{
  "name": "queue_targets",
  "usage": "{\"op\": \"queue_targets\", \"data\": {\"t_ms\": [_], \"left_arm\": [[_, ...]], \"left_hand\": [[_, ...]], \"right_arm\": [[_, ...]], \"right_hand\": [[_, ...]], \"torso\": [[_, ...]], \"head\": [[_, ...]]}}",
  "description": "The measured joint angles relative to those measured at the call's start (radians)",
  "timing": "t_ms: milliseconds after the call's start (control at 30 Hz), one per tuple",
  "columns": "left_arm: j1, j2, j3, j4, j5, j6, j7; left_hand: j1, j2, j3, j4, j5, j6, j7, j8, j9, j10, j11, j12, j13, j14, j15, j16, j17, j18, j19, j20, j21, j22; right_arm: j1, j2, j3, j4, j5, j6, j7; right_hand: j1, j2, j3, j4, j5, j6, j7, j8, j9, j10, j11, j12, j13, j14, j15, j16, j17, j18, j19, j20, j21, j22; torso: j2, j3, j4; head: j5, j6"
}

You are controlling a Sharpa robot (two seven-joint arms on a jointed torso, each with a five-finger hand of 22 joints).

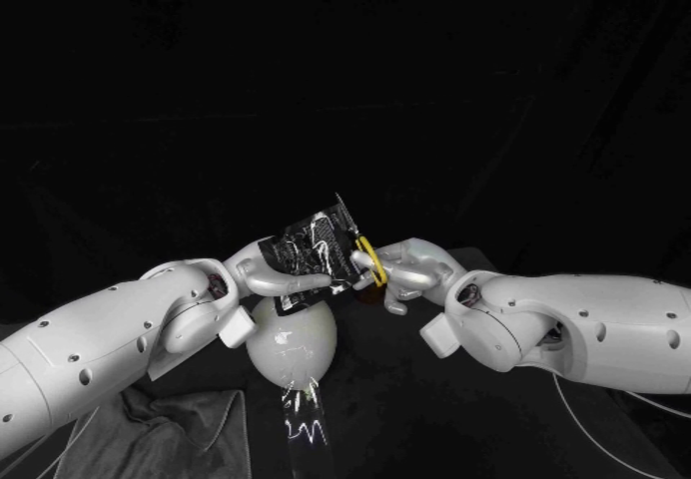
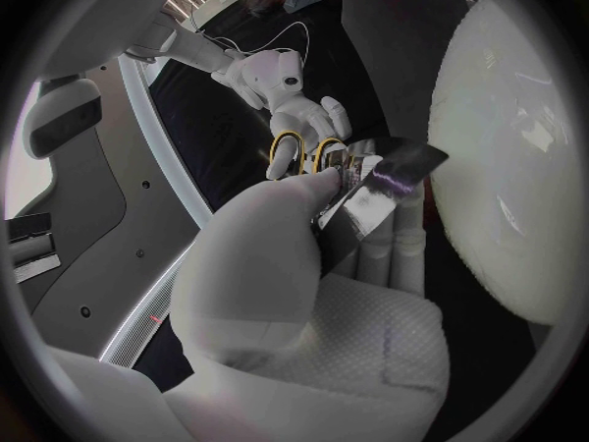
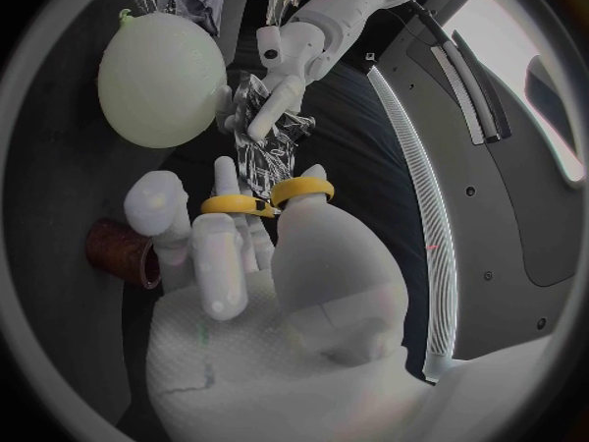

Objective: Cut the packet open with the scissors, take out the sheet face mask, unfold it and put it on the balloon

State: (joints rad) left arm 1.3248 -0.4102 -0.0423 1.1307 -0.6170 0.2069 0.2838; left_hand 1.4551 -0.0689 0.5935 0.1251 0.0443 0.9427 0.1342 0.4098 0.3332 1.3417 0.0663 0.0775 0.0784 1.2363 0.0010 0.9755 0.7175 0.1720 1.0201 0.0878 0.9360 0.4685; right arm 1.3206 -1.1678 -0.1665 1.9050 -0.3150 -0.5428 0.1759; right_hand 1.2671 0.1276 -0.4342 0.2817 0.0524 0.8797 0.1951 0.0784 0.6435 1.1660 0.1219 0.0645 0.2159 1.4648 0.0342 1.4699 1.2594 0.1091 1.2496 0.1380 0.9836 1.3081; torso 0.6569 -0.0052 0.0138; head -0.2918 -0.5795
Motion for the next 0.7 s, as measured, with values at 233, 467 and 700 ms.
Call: {"op": "queue_targets", "data": {"t_ms": [233, 467, 700], "left_arm": [[0.0, 0.0, 0.0, 0.0, -0.001, 0.001, -0.002], [0.0, 0.0, 0.0, -0.001, -0.001, 0.002, -0.003], [0.0, -0.009, 0.0, -0.002, 0.001, 0.013, -0.003]], "left_hand": [[0.0, 0.0, 0.0, 0.0, 0.0, 0.0, 0.0, 0.0, 0.0, 0.0, 0.0, 0.0, 0.0, 0.0, 0.0, 0.003, 0.001, -0.001, 0.0, 0.0, 0.0, 0.0], [-0.001, -0.001, 0.0, 0.0, 0.0, 0.0, 0.0, -0.001, 0.0, 0.0, 0.0, 0.0, 0.001, 0.002, -0.001, 0.003, 0.001, -0.001, 0.0, 0.0, 0.0, 0.0], [-0.001, -0.001, 0.0, 0.0, 0.0, 0.002, 0.002, -0.001, 0.0, 0.004, -0.004, 0.0, 0.001, 0.004, -0.001, 0.003, 0.002, -0.002, 0.0, 0.0, 0.0, 0.001]], "right_arm": [[0.0, 0.005, 0.0, -0.002, 0.002, 0.004, 0.002], [0.0, -0.008, 0.0, 0.005, 0.016, -0.004, 0.007], [-0.002, -0.034, -0.007, 0.022, 0.055, -0.024, 0.013]], "right_hand": [[0.0, 0.0, 0.0, 0.0, 0.0, 0.001, -0.001, 0.0, -0.003, 0.001, -0.002, 0.003, -0.009, 0.003, 0.003, 0.0, 0.0, 0.006, -0.007, 0.0, -0.004, 0.0], [0.175, 0.038, 0.027, -0.107, 0.0, 0.122, -0.071, 0.062, 0.012, 0.163, -0.045, 0.076, 0.022, 0.0, -0.044, 0.023, 0.048, 0.006, 0.051, -0.033, 0.088, -0.001], [0.249, 0.023, 0.046, -0.184, 0.0, 0.176, -0.122, 0.087, 0.027, 0.174, -0.034, 0.12, 0.097, -0.002, -0.078, 0.024, 0.051, -0.002, 0.072, -0.083, 0.106, 0.0]], "torso": [[0.0, 0.0, 0.0001], [0.0, -0.0006, 0.0005], [0.001, -0.0012, 0.0]], "head": [[0.001, 0.002], [-0.001, 0.002], [-0.002, 0.003]]}}
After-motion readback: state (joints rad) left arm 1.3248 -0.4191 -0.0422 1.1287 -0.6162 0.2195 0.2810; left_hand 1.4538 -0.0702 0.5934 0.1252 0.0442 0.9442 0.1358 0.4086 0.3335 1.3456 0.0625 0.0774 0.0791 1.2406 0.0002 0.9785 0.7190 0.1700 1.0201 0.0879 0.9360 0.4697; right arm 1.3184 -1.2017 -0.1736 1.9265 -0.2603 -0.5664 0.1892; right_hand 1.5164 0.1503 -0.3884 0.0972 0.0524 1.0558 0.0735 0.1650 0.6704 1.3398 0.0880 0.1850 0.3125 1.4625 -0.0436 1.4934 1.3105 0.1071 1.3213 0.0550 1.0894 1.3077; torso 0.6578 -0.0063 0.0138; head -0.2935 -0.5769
